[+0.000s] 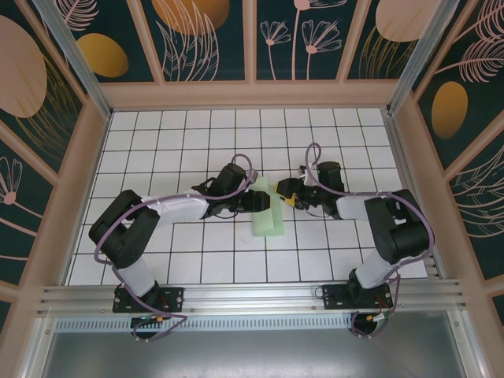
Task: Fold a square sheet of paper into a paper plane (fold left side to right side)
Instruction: First fold in half a square sheet of paper at the center of the table.
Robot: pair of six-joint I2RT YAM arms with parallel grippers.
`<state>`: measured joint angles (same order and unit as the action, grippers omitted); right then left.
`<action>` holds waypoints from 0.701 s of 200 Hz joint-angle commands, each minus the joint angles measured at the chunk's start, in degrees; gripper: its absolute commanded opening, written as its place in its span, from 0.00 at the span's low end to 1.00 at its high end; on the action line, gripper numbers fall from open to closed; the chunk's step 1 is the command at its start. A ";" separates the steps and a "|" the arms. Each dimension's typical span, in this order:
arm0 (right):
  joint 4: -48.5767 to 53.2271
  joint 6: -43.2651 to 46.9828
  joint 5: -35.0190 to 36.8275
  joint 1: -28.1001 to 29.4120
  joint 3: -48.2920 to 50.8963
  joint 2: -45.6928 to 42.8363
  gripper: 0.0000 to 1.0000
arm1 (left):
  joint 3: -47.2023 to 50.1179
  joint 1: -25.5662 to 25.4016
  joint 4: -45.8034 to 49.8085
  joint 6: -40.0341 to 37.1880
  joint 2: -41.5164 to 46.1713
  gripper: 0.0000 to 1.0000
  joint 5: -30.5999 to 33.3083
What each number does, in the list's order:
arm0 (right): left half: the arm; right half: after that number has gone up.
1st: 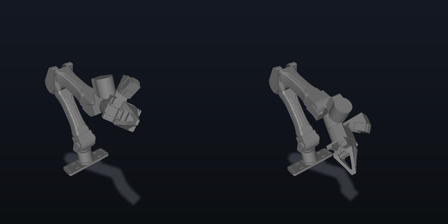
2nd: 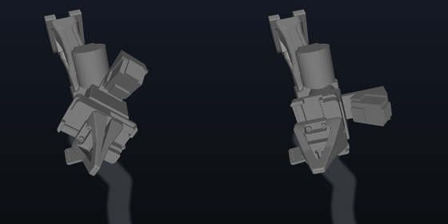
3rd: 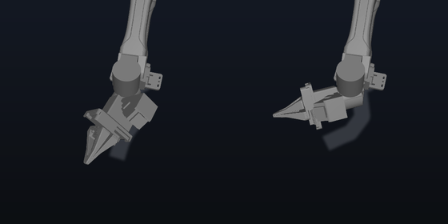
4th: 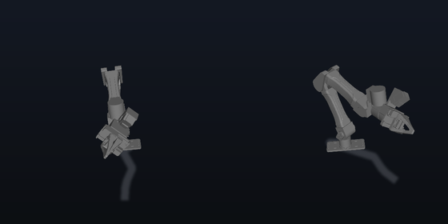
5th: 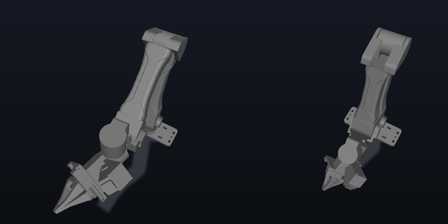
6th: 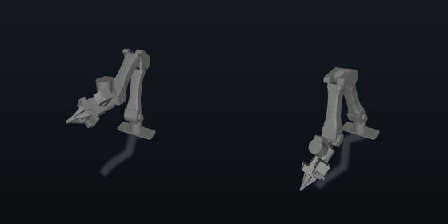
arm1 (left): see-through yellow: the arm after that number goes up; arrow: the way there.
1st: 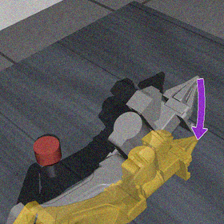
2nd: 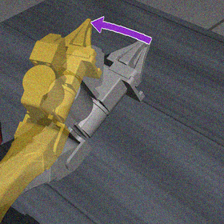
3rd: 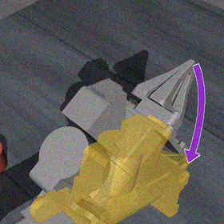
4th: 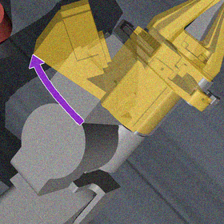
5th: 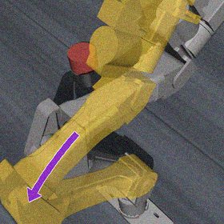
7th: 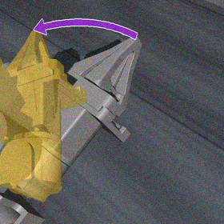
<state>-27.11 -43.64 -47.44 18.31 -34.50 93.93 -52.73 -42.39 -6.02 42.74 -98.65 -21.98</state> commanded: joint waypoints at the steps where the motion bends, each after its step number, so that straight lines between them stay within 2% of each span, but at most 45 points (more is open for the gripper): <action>1: -4.29 -0.72 -3.24 1.00 -2.47 2.14 0.63 | -1.15 -0.39 -0.99 0.70 -0.67 0.55 -0.61; 66: -5.51 -1.78 -3.90 3.47 -5.03 7.43 0.56 | -0.95 -0.66 -1.09 0.68 -0.75 0.55 -0.70; 84: -5.71 -2.07 -3.81 3.77 -5.43 8.19 0.48 | -0.98 -0.66 -1.10 0.72 -0.67 0.55 -0.69; 140: -1.89 0.87 -2.36 3.63 -5.83 7.53 0.08 | -0.80 -0.67 -0.42 0.70 0.12 0.56 0.89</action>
<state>-30.41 -45.41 -49.69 21.82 -38.74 102.06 -52.73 -42.76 -6.04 42.76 -98.65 -22.04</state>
